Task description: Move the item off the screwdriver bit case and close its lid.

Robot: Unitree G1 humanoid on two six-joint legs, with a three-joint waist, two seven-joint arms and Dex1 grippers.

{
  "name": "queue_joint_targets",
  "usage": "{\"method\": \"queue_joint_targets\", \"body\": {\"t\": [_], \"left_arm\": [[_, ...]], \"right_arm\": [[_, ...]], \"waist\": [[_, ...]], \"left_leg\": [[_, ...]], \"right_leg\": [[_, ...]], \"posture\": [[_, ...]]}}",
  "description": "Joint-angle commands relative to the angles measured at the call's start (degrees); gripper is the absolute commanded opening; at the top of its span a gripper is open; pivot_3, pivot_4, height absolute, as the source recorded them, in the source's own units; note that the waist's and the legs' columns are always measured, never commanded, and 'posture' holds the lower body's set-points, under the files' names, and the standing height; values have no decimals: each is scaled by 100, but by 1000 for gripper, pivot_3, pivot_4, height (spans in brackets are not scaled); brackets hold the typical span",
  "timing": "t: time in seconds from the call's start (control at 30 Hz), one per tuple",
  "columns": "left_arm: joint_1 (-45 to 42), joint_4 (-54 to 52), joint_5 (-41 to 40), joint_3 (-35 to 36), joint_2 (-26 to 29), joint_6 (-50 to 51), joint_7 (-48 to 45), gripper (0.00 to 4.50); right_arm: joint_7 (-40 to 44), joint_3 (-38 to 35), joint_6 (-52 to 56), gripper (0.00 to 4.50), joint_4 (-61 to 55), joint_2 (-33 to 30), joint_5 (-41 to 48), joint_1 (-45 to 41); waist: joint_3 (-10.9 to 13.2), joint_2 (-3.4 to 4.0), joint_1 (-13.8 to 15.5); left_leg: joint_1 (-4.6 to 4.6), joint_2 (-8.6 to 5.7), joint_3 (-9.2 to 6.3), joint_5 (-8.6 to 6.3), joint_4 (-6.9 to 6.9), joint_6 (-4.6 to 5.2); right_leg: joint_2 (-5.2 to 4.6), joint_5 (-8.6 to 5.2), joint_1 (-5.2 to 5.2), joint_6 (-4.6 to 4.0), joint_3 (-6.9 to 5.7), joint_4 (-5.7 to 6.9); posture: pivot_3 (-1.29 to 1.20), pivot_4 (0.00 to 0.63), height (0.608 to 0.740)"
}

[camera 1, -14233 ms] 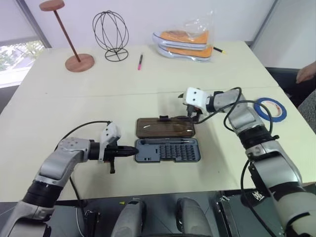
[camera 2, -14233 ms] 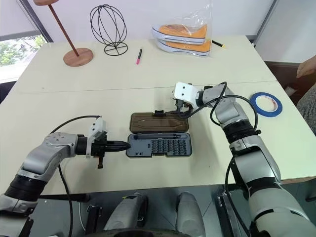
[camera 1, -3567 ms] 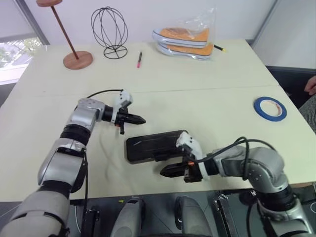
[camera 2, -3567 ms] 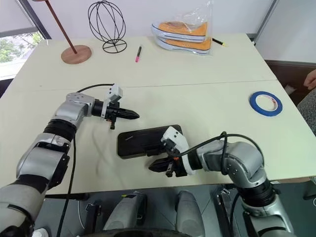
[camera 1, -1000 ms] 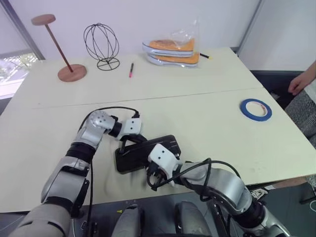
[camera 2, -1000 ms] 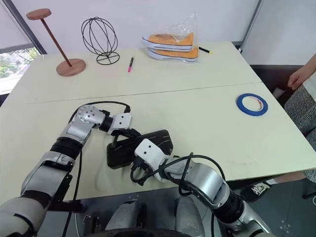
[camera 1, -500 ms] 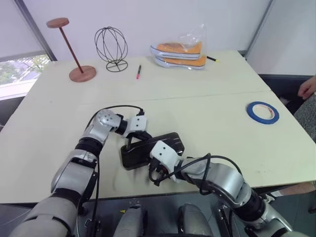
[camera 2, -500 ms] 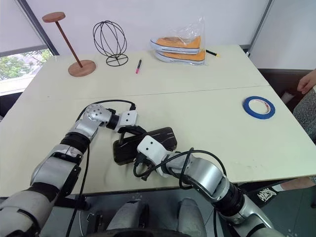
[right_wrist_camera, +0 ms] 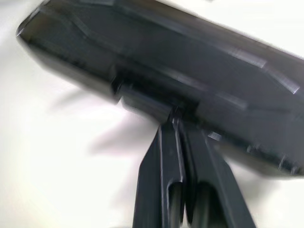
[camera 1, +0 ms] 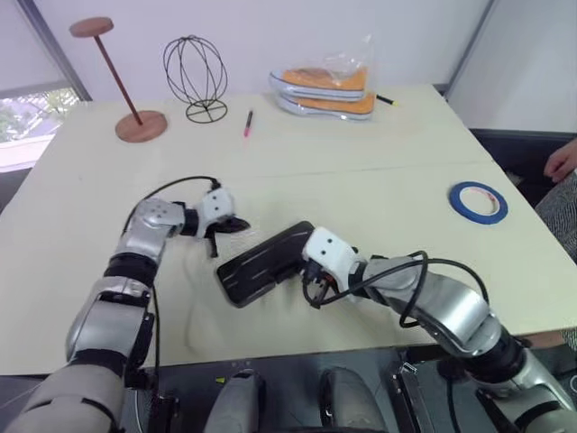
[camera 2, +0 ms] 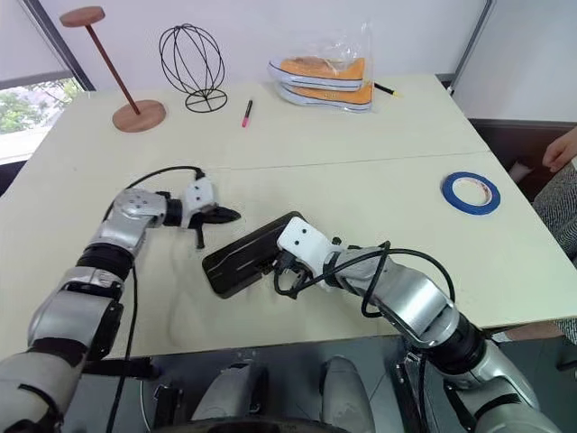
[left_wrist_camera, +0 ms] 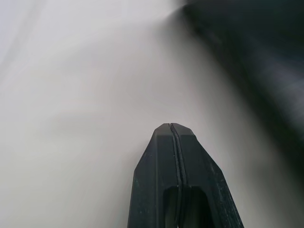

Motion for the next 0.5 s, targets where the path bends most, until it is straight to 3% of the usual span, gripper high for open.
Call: {"method": "queue_joint_targets", "body": {"t": [0.03,0.23,0.37,0.5], "left_arm": [[94,-666,-514,568,148,463,471,0],[1004,-2987,-1308,1001,313,2108,609,0],[2415,-6207,-2938,1448,677,4632,668,0],[3206,-7534,-3594,1670,931,5548,957,0]], "right_arm": [[402,-354,-103,75,-315,-244,163,-43],[1061,-892,-335,75,-180,-734,306,-126],[1638,-1607,-777,75,213,-1276,362,-302],[1996,-1946,-1206,75,229,-1573,388,-161]], "waist": [[16,-6,6],[36,-19,13],[78,-22,-16],[91,-20,28]], "left_leg": [[-24,-1,3,9,7,-15],[-87,-18,13,11,11,-20],[-94,-19,17,11,11,-20],[-94,-16,14,11,10,-21]], "right_leg": [[-1,6,-22,-8,2,0],[-43,15,-72,6,4,-8],[-55,18,-76,12,11,-13],[-52,18,-77,11,8,-14]], "posture": [[0,150,740],[0,150,740],[0,150,740],[0,150,740]]}}
